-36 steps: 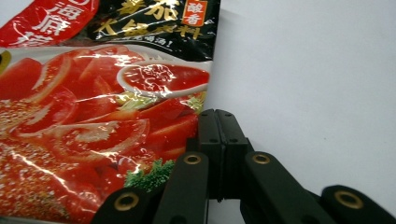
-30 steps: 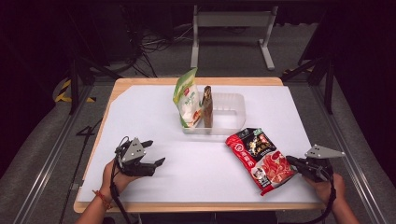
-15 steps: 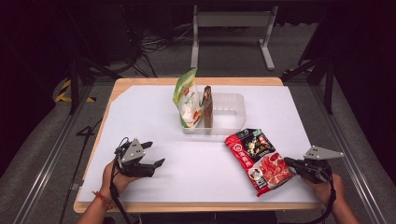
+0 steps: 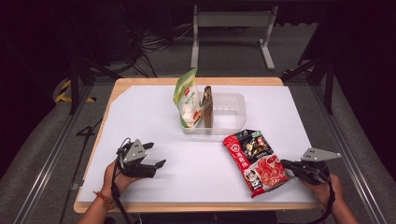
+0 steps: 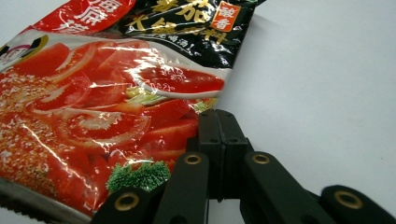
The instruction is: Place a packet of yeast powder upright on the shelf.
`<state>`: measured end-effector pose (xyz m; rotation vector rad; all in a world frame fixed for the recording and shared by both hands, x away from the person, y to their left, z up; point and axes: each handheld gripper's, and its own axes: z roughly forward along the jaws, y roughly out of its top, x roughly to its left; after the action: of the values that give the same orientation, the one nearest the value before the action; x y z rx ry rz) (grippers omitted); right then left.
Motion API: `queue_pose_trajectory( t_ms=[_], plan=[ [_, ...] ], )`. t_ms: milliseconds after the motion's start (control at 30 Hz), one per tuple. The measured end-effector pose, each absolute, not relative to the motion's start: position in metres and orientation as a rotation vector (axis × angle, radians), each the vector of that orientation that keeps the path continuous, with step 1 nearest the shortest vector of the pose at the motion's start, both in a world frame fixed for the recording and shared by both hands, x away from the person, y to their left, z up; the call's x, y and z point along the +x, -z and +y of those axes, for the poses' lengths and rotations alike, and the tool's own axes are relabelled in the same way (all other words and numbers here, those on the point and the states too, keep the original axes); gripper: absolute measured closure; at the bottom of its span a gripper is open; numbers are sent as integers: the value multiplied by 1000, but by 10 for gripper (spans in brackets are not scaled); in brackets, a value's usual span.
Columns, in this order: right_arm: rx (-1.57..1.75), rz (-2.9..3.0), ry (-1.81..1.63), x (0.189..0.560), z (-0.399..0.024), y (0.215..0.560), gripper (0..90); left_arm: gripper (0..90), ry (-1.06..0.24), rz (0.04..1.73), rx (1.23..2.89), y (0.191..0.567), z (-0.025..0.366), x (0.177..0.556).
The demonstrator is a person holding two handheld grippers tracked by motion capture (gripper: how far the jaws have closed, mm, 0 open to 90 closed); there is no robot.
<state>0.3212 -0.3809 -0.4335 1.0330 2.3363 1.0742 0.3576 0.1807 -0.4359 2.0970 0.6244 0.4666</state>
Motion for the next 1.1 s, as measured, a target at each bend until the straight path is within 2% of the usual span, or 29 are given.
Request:
queue_pose_trajectory(
  t_ms=[1100],
  plan=[
    [788, 2528, -1183, 305, -343, 430, 900, 231, -452, 644, 2086, 437, 184, 360]
  ],
)
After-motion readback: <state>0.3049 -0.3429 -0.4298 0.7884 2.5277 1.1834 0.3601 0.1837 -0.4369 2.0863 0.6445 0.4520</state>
